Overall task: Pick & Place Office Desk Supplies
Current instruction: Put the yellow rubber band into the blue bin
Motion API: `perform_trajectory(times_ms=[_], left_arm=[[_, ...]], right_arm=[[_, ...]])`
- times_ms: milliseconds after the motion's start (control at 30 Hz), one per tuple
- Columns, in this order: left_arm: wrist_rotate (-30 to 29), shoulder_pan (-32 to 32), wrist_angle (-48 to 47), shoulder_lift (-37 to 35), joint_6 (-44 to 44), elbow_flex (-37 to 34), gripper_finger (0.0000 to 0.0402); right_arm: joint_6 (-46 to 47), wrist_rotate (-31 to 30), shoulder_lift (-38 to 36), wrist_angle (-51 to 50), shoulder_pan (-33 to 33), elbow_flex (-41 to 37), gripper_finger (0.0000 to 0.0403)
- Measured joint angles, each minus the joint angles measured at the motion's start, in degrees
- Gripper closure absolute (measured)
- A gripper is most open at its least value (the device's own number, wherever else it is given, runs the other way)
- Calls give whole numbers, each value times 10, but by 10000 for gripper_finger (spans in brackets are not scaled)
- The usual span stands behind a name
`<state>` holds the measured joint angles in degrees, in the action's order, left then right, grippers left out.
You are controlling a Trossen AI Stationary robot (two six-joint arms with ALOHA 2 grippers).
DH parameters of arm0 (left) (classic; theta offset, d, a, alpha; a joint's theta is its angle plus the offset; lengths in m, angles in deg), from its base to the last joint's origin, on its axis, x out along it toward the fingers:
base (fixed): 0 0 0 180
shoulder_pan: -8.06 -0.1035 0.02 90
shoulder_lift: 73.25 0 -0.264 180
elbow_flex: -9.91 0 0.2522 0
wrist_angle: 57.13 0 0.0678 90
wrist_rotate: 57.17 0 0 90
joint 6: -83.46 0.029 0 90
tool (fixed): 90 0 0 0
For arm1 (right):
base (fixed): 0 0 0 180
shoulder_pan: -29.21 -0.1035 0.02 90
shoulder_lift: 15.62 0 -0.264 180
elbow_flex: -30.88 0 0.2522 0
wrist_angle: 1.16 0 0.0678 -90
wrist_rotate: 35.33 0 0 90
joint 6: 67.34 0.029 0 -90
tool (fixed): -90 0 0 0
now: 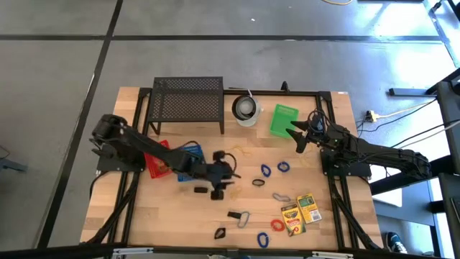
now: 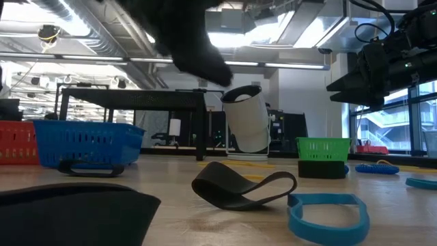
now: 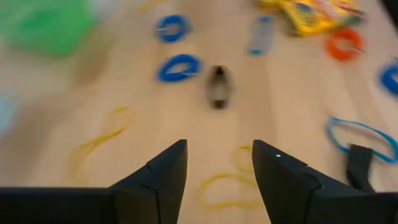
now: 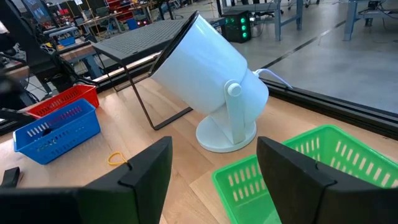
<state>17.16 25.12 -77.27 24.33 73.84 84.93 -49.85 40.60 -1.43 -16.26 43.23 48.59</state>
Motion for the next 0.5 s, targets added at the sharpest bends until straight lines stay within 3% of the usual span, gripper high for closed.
perform_trajectory(times_ms=[300,500], left_arm=[[140,-9,44,106,44,-1,221],[148,-8,68,153,83,0,221]], right_arm=[[0,0,0,0,0,0,166],[0,0,0,0,0,0,166]])
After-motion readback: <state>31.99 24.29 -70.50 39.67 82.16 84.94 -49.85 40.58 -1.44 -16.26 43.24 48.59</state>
